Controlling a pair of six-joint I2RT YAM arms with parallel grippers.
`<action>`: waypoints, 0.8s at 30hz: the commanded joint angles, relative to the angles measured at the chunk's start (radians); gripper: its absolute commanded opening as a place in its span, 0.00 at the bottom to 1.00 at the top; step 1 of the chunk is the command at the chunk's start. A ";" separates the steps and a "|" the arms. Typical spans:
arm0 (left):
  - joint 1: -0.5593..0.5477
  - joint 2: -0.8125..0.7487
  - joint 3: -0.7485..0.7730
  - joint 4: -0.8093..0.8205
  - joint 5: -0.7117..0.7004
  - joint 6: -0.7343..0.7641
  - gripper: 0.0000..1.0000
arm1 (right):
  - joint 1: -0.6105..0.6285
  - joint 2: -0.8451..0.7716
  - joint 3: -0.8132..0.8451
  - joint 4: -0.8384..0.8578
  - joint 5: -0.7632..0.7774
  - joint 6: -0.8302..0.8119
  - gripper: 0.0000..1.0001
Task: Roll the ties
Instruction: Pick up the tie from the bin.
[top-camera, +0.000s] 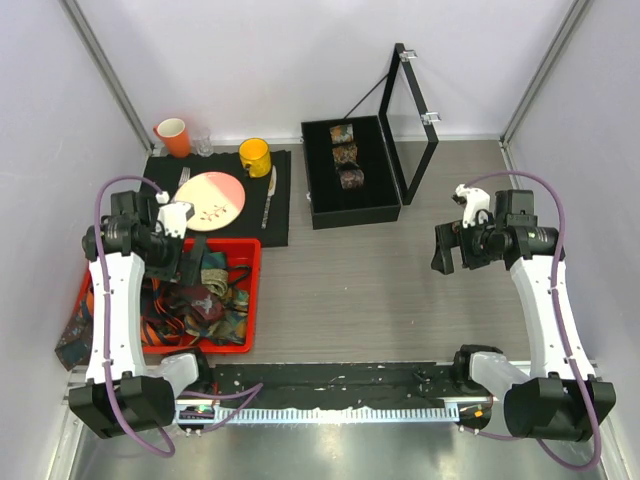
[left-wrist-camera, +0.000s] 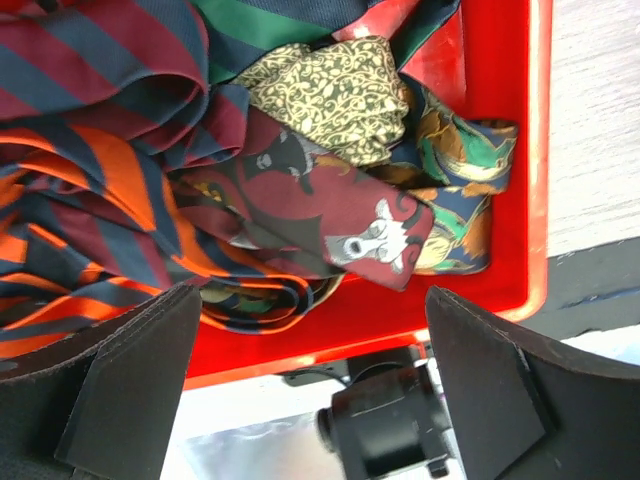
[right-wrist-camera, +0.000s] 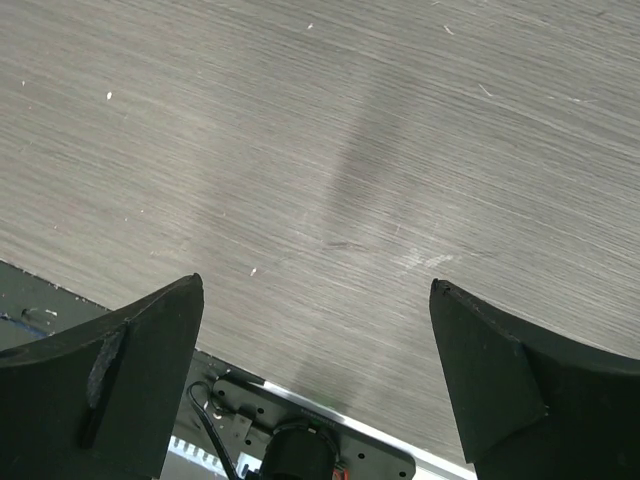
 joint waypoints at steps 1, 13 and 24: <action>0.000 -0.009 0.081 -0.116 -0.018 0.119 1.00 | 0.044 0.001 0.060 -0.029 0.010 -0.023 1.00; -0.093 -0.039 0.059 -0.274 -0.070 0.337 1.00 | 0.156 0.021 0.057 -0.012 0.070 0.017 0.99; -0.527 -0.027 -0.098 -0.148 -0.237 0.044 1.00 | 0.188 0.034 0.046 0.008 0.102 0.040 1.00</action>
